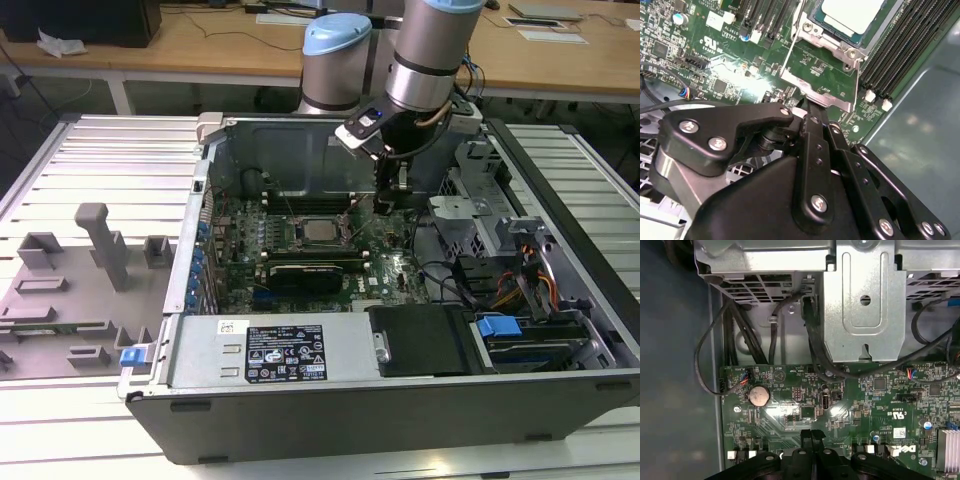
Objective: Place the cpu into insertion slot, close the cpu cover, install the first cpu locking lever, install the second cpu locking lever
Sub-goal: 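Close the cpu cover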
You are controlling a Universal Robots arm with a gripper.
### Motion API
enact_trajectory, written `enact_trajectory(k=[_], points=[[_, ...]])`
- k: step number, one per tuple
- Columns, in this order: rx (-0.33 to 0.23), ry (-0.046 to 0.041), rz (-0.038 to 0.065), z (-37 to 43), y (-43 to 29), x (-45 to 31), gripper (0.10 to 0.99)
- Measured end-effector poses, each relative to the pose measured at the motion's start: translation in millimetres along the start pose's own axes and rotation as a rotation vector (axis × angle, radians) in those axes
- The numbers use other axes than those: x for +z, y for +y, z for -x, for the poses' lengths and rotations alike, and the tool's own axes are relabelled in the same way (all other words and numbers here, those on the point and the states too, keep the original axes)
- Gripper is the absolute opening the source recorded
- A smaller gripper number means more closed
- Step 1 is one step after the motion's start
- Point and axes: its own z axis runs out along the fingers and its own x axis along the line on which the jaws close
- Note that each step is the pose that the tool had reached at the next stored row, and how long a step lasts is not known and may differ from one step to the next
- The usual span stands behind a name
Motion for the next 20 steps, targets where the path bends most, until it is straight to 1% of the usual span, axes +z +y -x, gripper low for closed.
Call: enact_trajectory(k=[2, 4, 6, 7, 9, 10, 12, 15, 20], points=[[0.0, -0.0001, 0.0, 0.1, -1.2, 0.0, 0.106], [0.0, 0.0001, 0.001, 0.0, -4.0, 0.3, 0.106], [0.0, 0.0, 0.001, -0.1, -8.5, 0.6, 0.106], [0.0, 0.0, 0.001, -0.4, -12.3, 0.8, 0.106], [0.0, 0.0, 0.001, -0.9, -17.2, 1.2, 0.106], [0.0, 0.0001, 0.001, -1.4, -22.4, 1.6, 0.106], [0.0, 0.0, 0.002, -1.9, -27.5, 1.9, 0.106], [0.0, 0.0001, 0.002, -2.7, -37.4, 2.6, 0.106], [0.0, 0.0001, 0.002, -3.2, -47.4, 3.3, 0.106]])
